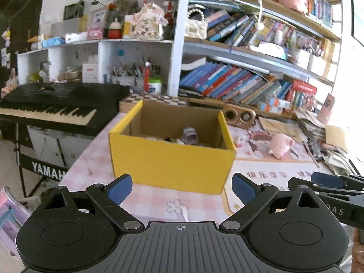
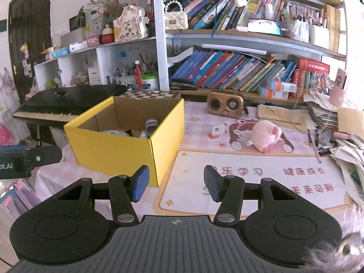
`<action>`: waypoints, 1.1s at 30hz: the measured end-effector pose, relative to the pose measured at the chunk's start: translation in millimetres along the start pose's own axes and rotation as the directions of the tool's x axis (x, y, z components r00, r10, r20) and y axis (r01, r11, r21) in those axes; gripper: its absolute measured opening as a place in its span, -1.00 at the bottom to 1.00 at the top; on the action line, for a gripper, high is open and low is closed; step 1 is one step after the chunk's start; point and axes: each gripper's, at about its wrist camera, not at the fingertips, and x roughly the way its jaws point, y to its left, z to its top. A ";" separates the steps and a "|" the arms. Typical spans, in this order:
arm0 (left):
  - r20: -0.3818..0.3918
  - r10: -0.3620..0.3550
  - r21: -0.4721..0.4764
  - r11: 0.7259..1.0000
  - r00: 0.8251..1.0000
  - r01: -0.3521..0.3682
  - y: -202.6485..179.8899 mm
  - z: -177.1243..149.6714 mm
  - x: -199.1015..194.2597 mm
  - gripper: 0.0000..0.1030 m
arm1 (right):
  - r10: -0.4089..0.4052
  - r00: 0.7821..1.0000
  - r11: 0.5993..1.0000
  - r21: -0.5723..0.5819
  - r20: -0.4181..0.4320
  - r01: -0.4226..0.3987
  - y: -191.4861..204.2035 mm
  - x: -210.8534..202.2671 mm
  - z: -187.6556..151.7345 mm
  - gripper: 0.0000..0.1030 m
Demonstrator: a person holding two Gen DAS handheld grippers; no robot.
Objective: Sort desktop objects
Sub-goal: 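Withdraw both tools from the box toward the pink plush pig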
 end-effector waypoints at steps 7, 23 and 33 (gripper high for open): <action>-0.022 -0.035 0.021 0.999 0.999 0.036 -12.1 -9.9 0.4 0.87 | -0.027 0.999 1.000 -0.010 -0.037 0.026 -4.0 -8.9 -22.3 -0.02; -0.107 -0.195 0.115 0.971 0.975 0.207 -70.9 -16.5 28.8 0.87 | -0.117 0.986 0.991 0.045 -0.115 0.122 -40.3 -15.1 -43.7 -0.01; -0.134 -0.254 0.143 0.951 0.958 0.273 -107.0 -10.4 55.6 0.87 | -0.186 0.974 0.976 0.085 -0.132 0.198 -78.1 -12.0 -43.7 0.01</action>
